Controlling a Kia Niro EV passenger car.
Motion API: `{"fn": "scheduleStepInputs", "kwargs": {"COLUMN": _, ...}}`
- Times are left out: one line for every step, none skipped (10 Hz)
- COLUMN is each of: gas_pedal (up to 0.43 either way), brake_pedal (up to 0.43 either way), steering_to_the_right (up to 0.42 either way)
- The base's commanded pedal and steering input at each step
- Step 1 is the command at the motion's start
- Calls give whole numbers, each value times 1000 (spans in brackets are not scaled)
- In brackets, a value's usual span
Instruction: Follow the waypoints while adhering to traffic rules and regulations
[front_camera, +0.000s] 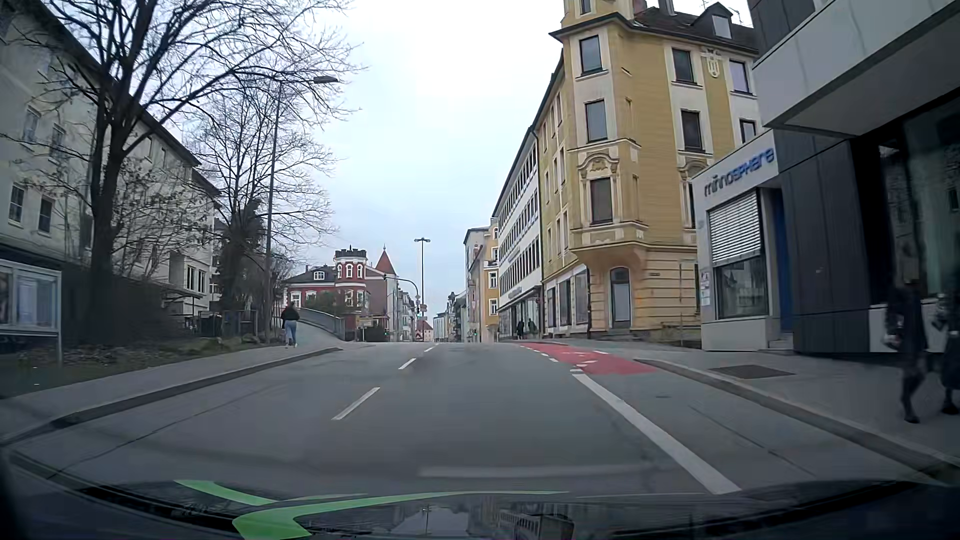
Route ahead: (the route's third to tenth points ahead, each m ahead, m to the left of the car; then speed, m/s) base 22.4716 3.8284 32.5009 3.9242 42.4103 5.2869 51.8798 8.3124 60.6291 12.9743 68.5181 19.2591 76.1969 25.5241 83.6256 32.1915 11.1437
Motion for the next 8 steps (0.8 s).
{"fn": "scheduleStepInputs", "kwargs": {"gas_pedal": 67, "brake_pedal": 0, "steering_to_the_right": -8}}
{"fn": "scheduleStepInputs", "kwargs": {"gas_pedal": 67, "brake_pedal": 0, "steering_to_the_right": -8}}
{"fn": "scheduleStepInputs", "kwargs": {"gas_pedal": 59, "brake_pedal": 0, "steering_to_the_right": -8}}
{"fn": "scheduleStepInputs", "kwargs": {"gas_pedal": 28, "brake_pedal": 0, "steering_to_the_right": -10}}
{"fn": "scheduleStepInputs", "kwargs": {"gas_pedal": 28, "brake_pedal": 0, "steering_to_the_right": -11}}
{"fn": "scheduleStepInputs", "kwargs": {"gas_pedal": 28, "brake_pedal": 0, "steering_to_the_right": -10}}
{"fn": "scheduleStepInputs", "kwargs": {"gas_pedal": 28, "brake_pedal": 0, "steering_to_the_right": -11}}
{"fn": "scheduleStepInputs", "kwargs": {"gas_pedal": 28, "brake_pedal": 0, "steering_to_the_right": -12}}
